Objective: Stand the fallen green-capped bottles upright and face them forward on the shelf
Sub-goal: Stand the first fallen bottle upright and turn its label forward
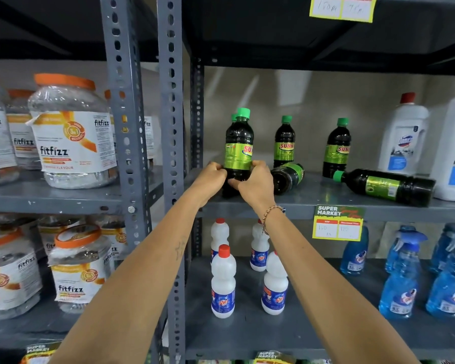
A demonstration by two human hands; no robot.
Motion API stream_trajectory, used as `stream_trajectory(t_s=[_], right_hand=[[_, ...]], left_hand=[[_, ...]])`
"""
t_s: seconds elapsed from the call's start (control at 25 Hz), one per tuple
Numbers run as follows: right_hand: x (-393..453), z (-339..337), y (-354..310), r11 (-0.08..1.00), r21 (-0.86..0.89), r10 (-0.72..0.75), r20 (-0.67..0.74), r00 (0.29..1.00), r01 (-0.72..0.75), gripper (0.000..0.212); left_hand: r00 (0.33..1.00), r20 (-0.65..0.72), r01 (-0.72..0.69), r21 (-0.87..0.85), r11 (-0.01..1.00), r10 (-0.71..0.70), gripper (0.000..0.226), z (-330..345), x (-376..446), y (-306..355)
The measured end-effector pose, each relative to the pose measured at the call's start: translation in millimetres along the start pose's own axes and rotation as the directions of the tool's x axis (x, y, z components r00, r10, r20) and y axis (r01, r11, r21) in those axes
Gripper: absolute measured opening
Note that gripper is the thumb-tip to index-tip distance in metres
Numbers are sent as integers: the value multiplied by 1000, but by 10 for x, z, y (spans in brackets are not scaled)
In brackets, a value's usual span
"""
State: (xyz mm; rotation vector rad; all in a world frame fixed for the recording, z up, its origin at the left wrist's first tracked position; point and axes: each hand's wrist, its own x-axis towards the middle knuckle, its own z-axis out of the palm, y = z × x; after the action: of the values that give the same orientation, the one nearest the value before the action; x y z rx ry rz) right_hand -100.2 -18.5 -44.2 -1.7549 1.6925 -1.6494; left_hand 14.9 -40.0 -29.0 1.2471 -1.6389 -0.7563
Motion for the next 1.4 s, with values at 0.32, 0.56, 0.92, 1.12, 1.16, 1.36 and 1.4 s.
stream_trajectory(t_s=[0.32,0.56,0.92,1.12,1.16,1.36,1.4], right_hand=[[179,-259,-33,997,-74,56,268,962,-37,34],[244,-238,-106,947,246,74,451,889,-204,48],[113,-114,54,972,208,41,313,949,-111,62],[101,-136,61,963,231,75,257,964,-137,95],[100,-154,46,959,244,78,272,959,-147,97],[100,-156,82,948,274,71,311,948,-161,86],[78,-153,82,961,244,58,278,959,-129,85]], left_hand=[[981,14,-172,516,839,192,30,4,-95,-50],[827,-169,-183,821,541,536,52,152,-493,-293],[594,-151,-255,896,364,790,34,266,-599,-844],[580,-174,-248,893,377,795,35,262,-598,-846],[576,-171,-249,895,370,799,35,259,-599,-849],[588,-183,-255,883,395,788,35,263,-599,-838],[584,-186,-260,879,399,790,35,264,-601,-839]])
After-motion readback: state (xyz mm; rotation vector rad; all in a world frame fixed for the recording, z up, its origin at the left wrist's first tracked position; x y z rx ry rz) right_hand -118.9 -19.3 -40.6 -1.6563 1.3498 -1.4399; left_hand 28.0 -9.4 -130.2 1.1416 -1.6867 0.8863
